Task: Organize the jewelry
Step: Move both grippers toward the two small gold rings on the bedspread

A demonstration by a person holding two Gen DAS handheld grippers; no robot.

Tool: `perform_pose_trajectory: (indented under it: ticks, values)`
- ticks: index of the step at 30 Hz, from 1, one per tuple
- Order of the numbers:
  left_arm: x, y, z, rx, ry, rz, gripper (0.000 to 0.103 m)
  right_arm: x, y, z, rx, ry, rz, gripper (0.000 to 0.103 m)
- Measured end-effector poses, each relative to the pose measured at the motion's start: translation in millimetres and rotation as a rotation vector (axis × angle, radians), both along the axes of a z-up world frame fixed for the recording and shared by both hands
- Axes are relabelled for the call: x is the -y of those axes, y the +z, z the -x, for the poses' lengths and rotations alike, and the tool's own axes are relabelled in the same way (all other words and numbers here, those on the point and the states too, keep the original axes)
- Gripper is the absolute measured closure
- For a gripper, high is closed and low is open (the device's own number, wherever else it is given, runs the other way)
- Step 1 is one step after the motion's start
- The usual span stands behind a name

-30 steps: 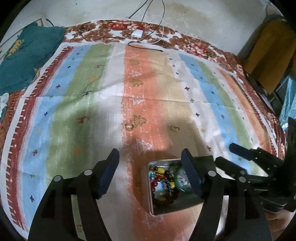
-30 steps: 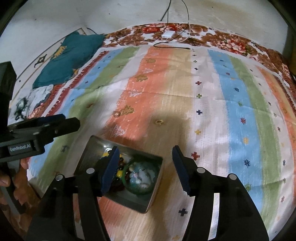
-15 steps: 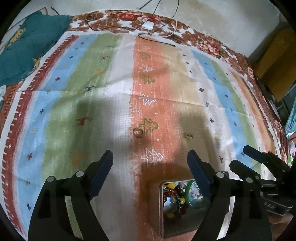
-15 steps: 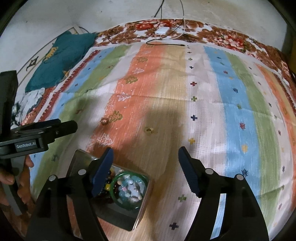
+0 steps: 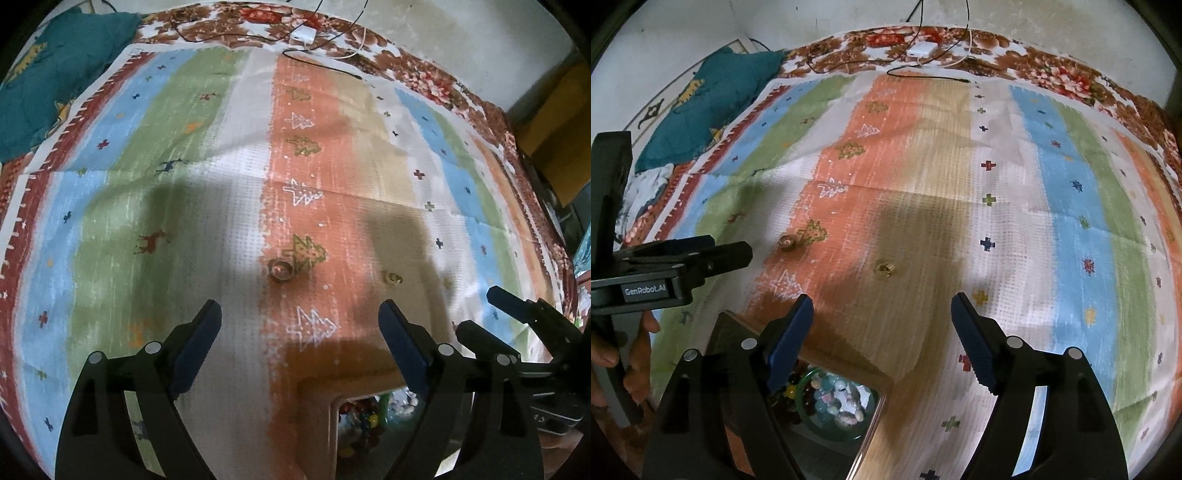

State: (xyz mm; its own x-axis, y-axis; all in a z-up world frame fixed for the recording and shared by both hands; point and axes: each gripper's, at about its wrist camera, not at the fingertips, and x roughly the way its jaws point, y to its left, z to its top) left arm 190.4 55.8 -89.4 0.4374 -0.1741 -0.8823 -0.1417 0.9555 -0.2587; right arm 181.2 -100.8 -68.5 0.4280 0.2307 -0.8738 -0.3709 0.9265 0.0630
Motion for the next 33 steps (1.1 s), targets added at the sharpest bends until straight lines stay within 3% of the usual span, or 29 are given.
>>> perform_pose_trajectory:
  ticks: [10, 19, 33]
  values:
    - [3.3, -12.4, -16.5, -0.023, -0.029, -0.031, 0.017, -6.9, -17.7, -17.3, -0.028, 0.023, 0.044, 0.026]
    - [3.9, -27.1, -28.2, -0.049, -0.038, -0.058, 0.018, -11.4, -20.2, -31.1, 0.001, 0.032, 0.067, 0.026]
    - [-3.7, -42.5, -46.8, -0.086, -0.031, -0.02, 0.022, -13.7, -41.2, -52.1, -0.035, 0.041, 0.079, 0.026]
